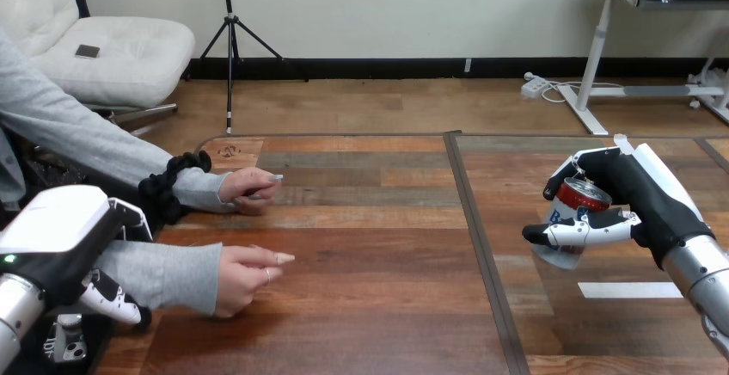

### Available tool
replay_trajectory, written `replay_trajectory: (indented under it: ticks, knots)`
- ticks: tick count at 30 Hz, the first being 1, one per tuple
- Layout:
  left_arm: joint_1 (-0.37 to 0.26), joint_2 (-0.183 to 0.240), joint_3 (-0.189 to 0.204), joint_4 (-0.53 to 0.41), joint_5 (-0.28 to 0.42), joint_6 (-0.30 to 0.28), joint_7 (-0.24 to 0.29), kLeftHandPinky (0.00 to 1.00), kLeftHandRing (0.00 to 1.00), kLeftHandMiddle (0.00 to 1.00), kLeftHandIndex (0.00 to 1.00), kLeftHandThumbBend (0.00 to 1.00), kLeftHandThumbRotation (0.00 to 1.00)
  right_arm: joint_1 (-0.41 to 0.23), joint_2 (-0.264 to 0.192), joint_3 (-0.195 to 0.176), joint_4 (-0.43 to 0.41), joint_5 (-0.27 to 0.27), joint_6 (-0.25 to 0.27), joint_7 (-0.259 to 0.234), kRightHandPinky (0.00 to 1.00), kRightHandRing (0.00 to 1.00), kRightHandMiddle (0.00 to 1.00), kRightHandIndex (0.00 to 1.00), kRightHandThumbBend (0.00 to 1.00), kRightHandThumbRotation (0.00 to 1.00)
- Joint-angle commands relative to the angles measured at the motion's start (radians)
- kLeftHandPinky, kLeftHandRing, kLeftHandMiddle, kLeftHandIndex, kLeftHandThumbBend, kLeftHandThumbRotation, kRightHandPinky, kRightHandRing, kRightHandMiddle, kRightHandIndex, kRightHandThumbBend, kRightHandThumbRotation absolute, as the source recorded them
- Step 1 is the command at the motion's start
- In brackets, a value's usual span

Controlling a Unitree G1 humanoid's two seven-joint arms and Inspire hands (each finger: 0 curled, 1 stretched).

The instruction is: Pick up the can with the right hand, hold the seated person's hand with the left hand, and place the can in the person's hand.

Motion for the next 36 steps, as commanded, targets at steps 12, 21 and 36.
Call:
replay_trajectory:
  ticks: [12,21,36]
  knots:
    - [-0.05,0.037,0.11,-0.163,-0.058,0.012,-0.002,0.14,0.18,0.26,0.45,0.98,0.0,-0.075,-0.014,-0.018,-0.03,0.018,-0.015,-0.005,0.29,0.32,0.38,0.42,0.85,0.0]
    - [-0.05,0.034,0.122,-0.175,-0.062,-0.002,0.001,0.13,0.17,0.25,0.45,1.0,0.0,-0.072,-0.013,-0.014,-0.031,0.013,-0.027,-0.009,0.29,0.32,0.38,0.41,0.85,0.0]
    - [-0.051,0.025,0.129,-0.189,-0.074,-0.006,0.003,0.13,0.18,0.26,0.44,1.0,0.0,-0.07,-0.007,-0.013,-0.039,0.018,-0.02,0.001,0.31,0.34,0.4,0.42,0.84,0.0]
